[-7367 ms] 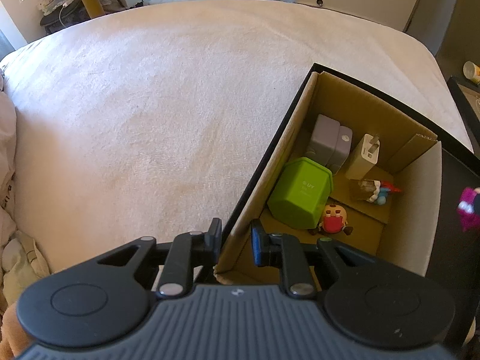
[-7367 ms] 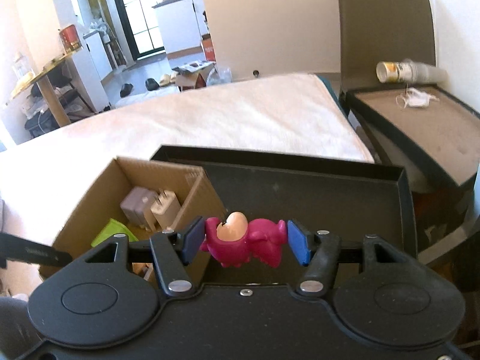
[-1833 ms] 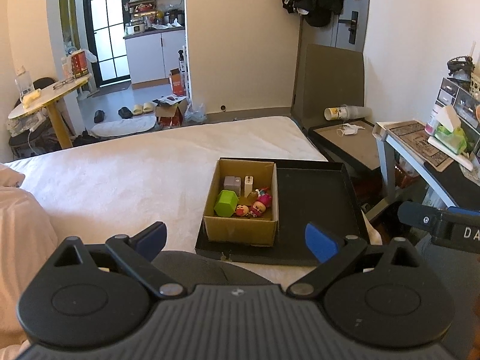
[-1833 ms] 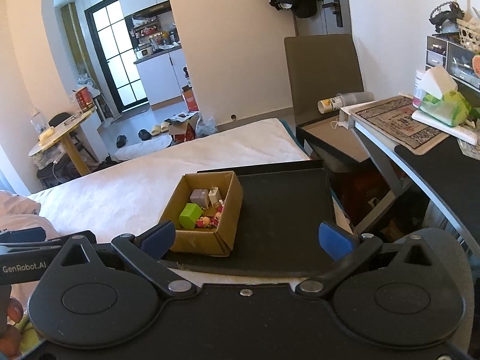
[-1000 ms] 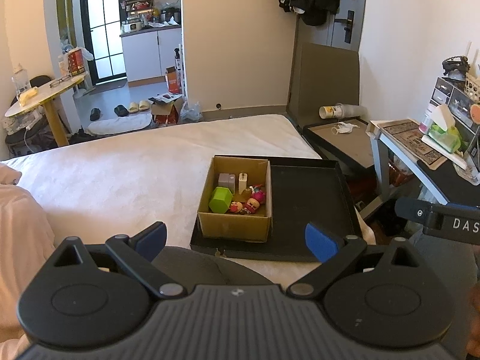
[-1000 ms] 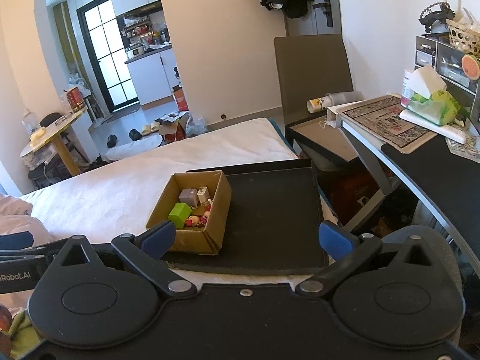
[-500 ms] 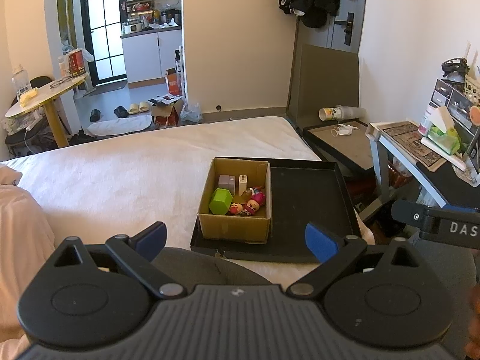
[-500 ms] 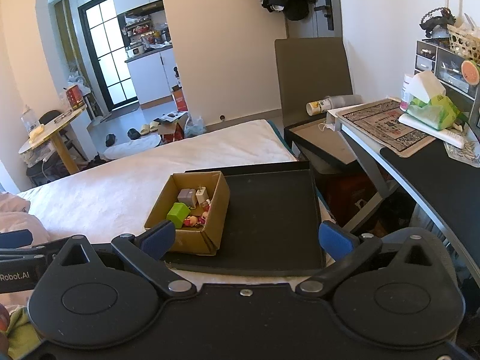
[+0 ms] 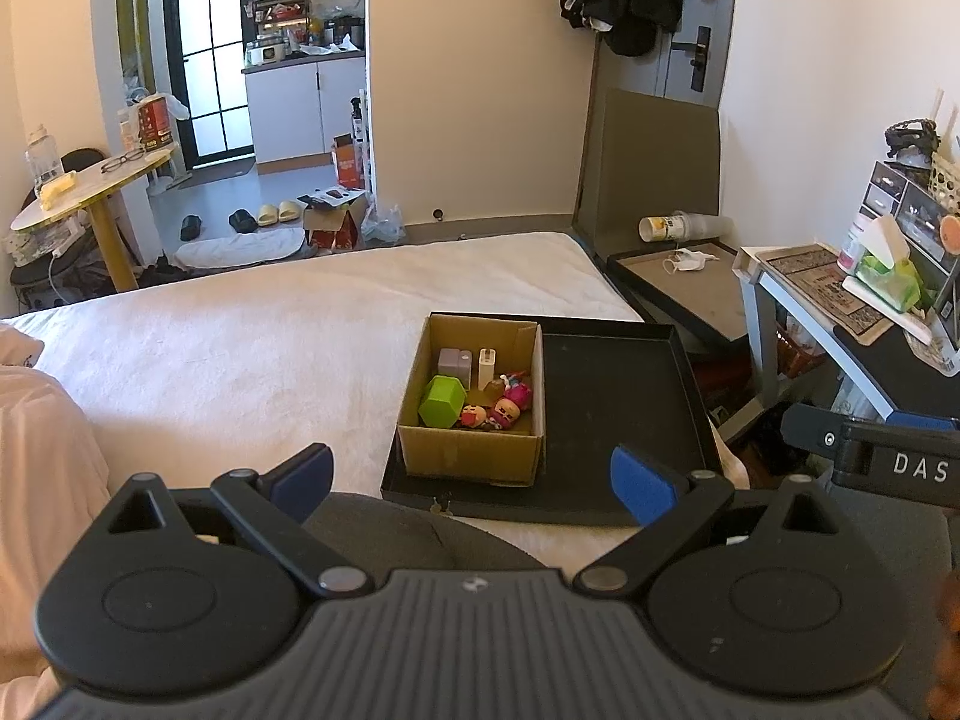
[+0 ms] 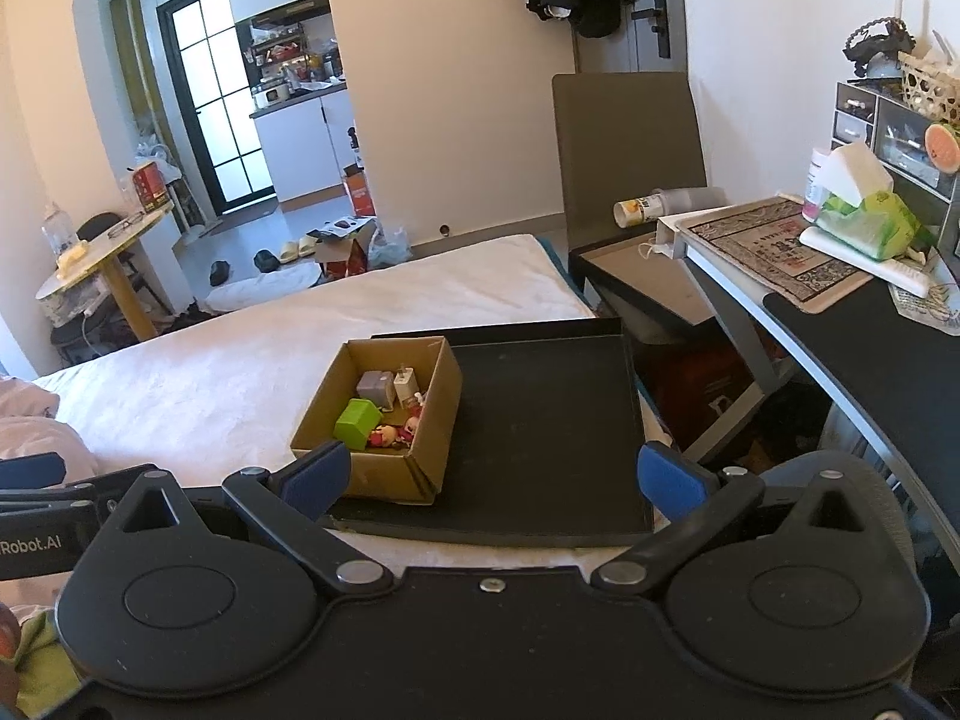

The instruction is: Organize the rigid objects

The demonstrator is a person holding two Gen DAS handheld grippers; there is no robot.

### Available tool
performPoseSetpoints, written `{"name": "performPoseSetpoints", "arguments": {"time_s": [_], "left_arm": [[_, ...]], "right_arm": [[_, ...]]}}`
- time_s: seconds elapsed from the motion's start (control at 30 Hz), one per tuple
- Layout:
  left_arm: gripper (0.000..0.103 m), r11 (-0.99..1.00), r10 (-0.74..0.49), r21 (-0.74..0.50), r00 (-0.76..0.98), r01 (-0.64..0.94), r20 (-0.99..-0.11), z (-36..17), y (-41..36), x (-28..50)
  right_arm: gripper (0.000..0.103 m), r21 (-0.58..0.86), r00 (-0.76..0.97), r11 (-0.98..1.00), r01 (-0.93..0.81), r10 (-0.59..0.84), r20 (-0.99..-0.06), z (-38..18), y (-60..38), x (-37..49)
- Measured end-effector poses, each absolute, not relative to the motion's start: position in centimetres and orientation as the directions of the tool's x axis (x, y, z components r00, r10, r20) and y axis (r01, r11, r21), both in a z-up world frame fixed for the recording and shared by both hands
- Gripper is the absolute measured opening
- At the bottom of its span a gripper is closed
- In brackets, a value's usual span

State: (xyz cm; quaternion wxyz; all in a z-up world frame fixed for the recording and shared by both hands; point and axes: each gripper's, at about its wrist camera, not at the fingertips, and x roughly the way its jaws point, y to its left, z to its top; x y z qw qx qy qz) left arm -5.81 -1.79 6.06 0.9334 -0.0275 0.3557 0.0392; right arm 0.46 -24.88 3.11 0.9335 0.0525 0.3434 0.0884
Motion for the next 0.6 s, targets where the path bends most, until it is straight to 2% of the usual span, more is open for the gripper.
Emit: {"name": "performPoseSetpoints", "arguments": {"time_s": [0.6], "left_arm": [[0.098, 0.997, 0.035, -0.029, 0.737, -0.075, -0.675, 5.65, -1.96, -5.58]], "right_arm": [[0.103, 0.150, 0.748, 0.983, -0.110, 0.181, -0.638, 2.77, -24.95, 0.60]]}}
